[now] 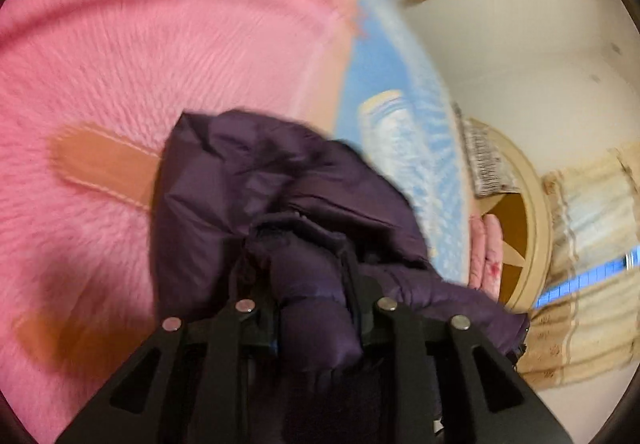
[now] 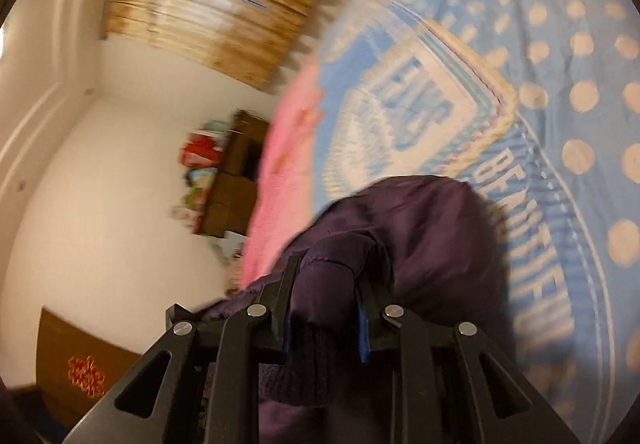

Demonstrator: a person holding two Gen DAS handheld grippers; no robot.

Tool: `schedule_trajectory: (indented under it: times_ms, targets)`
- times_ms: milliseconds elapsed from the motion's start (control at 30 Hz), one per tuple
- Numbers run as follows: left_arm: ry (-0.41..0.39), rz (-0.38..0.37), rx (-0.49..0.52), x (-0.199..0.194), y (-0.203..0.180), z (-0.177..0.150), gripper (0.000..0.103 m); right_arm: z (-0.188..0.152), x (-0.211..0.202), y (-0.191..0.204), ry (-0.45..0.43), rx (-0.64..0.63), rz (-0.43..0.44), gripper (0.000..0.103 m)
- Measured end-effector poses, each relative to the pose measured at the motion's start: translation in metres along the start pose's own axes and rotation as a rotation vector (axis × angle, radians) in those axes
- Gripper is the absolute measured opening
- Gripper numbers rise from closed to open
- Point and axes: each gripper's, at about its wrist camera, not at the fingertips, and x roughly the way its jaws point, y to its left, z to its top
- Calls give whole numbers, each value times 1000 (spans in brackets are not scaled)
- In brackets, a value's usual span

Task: Fold large clothes

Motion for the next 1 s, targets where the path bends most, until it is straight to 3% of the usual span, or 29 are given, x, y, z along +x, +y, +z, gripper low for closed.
schedule_trajectory:
  times_ms: [67, 133, 200, 267, 333, 367, 433, 500, 600, 667, 700, 733, 800, 900, 933, 967, 1000]
  targets:
    - [33, -30, -100, 12, 13, 8, 32, 7, 22, -9, 22, -24, -46, 23]
    - [21, -47, -105, 4, 7, 7, 40, 14, 36, -20, 31, 13, -42, 25]
    - [-36, -36, -28, -14, -9, 5, 57, 21, 43, -24, 46, 32, -13, 28]
    - [-137, 5, 47, -40, -23, -3, 89, 27, 44, -24, 51, 47, -2, 32]
    - [-249, 39, 84, -62, -31, -8, 103, 33, 41, -17, 27, 29, 29, 44]
    - [-284, 37, 97, -68, -33, -7, 103, 34, 40, -11, 18, 26, 46, 47]
    - [-349, 68, 119, -82, -36, -11, 103, 37, 37, -8, 14, 75, 117, 75]
    - [-375, 103, 154, -82, -40, -19, 103, 40, 25, -2, -21, 129, 186, 83]
    - [-370, 186, 306, -60, -58, -45, 103, 44, 9, 4, -29, 161, 261, 84]
    - [-362, 247, 408, -42, -71, -59, 103, 45, -2, 19, -40, 100, 161, 84]
    - [-355, 274, 452, -35, -76, -61, 102, 40, -10, 40, -72, -45, 46, 84]
    - [-350, 308, 515, -23, -84, -69, 101, 35, -12, 55, -79, -141, -16, 84]
    - [-338, 350, 600, -8, -97, -68, 98, 10, 1, 95, -29, -409, -183, 84]
    - [-368, 517, 775, 18, -112, -75, 94, -42, 41, 135, 44, -742, -366, 84]
    - [-366, 562, 810, 25, -114, -76, 91, -56, 57, 138, 77, -823, -413, 81]
    - [-334, 579, 819, 35, -109, -73, 81, -67, 70, 137, 117, -875, -447, 76]
    - [-302, 570, 809, 40, -104, -70, 73, -77, 83, 129, 151, -907, -496, 64]
